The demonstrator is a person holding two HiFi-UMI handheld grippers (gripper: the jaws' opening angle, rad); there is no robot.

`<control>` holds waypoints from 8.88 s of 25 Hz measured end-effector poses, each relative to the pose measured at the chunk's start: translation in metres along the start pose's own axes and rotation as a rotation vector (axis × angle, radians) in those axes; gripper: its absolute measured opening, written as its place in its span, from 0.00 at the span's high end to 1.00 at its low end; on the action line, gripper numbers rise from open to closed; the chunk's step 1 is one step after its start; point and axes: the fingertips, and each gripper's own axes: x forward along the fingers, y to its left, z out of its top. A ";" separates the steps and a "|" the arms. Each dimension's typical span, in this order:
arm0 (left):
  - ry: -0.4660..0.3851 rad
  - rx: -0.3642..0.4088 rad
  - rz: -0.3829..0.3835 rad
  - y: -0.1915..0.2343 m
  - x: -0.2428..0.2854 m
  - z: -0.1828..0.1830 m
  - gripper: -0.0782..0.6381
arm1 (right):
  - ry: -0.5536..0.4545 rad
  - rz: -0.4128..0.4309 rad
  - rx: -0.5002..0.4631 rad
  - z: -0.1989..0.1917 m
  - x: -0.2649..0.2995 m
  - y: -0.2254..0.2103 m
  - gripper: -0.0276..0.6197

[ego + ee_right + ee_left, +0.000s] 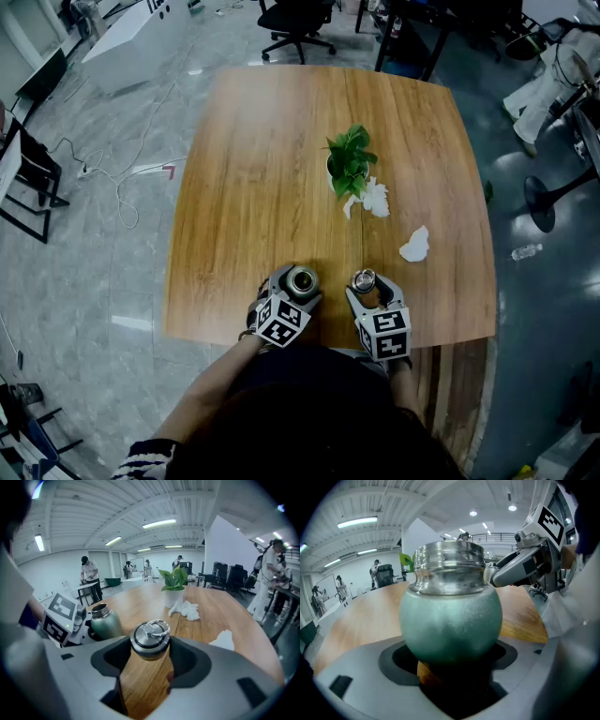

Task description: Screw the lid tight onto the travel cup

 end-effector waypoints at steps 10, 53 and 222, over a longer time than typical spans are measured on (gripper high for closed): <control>0.001 -0.002 -0.002 -0.001 -0.002 0.000 0.36 | -0.017 -0.008 0.005 0.003 -0.004 0.000 0.55; 0.001 0.002 -0.011 -0.001 -0.001 0.000 0.36 | -0.031 0.572 -0.237 0.055 0.024 0.127 0.55; 0.069 0.298 -0.459 -0.035 -0.010 -0.010 0.36 | 0.048 0.584 -0.555 0.045 0.011 0.129 0.56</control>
